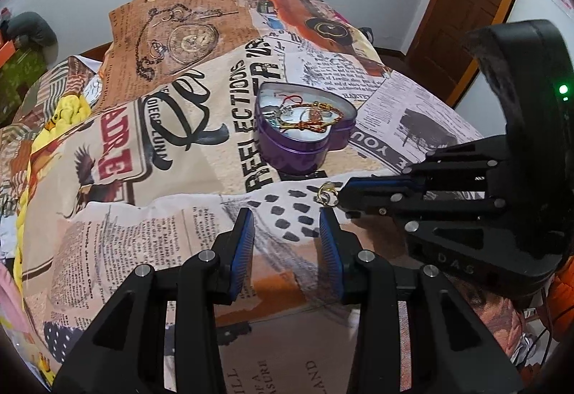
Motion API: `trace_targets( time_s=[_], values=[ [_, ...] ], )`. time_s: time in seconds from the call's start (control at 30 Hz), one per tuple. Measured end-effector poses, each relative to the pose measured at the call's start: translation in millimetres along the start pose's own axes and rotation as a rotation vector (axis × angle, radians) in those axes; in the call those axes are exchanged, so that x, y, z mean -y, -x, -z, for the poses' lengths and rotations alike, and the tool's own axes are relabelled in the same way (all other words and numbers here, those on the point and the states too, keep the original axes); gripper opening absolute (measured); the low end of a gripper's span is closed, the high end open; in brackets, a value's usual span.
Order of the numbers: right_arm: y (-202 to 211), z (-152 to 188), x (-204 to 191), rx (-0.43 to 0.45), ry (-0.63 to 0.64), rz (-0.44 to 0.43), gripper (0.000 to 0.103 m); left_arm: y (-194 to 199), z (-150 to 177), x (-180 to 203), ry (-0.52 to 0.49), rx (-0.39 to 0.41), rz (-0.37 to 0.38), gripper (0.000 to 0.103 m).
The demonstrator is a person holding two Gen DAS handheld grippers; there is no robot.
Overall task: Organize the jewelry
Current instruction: 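Lift both open tools from the tin toward the last gold rings, then grasp a small gold ring with the left tool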
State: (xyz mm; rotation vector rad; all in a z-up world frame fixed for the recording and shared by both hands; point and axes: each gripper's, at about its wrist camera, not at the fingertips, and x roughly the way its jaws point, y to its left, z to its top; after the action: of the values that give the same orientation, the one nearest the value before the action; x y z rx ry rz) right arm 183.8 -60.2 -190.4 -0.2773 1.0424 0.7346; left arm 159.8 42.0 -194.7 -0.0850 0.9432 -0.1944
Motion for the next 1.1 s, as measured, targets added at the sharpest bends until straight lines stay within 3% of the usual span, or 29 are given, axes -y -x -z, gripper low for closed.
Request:
trace_targets(
  time_s=[0.43,0.6,0.73,0.83,1.1],
  values=[
    [20,16,45,0.007,-0.126,0.023,0.012,-30,-15,31,-0.088,-0.054,0.027,0.037],
    [25,21,57,0.027,-0.161,0.012,0.031,-47,-19,39,-0.126,-0.072,0.015,0.037],
    [25,22,60,0.034,-0.169,-0.001,0.031,-51,-21,43,-0.143,-0.07,0.018,0.03],
    [25,22,60,0.038,-0.172,-0.012,0.031,-53,-22,43,-0.138,-0.071,0.028,0.018],
    [23,20,55,0.039,-0.157,-0.026,0.031,-44,-23,39,-0.103,-0.049,0.041,0.017]
  ],
)
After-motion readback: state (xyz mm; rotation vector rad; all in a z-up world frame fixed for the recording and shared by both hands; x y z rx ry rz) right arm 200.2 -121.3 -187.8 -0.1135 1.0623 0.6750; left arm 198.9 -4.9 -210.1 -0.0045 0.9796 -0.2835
